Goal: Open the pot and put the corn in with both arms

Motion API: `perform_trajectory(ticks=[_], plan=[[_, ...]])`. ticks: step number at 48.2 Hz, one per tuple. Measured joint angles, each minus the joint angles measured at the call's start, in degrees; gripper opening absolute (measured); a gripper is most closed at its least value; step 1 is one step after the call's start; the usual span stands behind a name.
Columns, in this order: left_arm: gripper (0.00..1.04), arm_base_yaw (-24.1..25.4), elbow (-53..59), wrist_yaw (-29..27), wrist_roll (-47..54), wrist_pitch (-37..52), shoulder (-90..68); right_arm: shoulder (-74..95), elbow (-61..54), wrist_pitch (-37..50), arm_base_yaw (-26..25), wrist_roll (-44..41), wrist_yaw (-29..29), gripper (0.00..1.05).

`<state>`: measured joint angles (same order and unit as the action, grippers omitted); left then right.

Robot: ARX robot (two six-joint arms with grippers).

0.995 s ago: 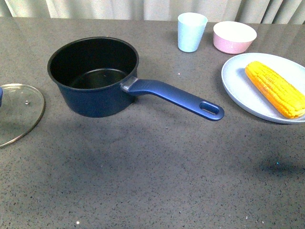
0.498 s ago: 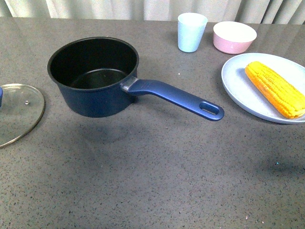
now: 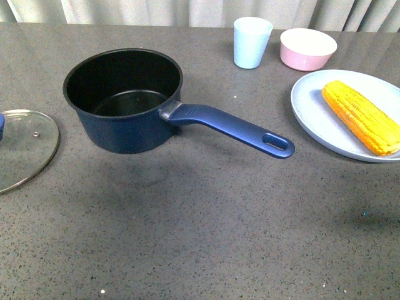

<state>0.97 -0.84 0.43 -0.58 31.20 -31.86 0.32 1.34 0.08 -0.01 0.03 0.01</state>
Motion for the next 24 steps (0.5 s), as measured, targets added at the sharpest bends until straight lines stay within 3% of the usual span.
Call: perform_trajectory(ticks=[24], plan=[[0.02,-0.8,0.0,-0.4,0.1,-14.8,15.5,0.0,0.0,0.0,0.0,0.0,0.0,0.96]])
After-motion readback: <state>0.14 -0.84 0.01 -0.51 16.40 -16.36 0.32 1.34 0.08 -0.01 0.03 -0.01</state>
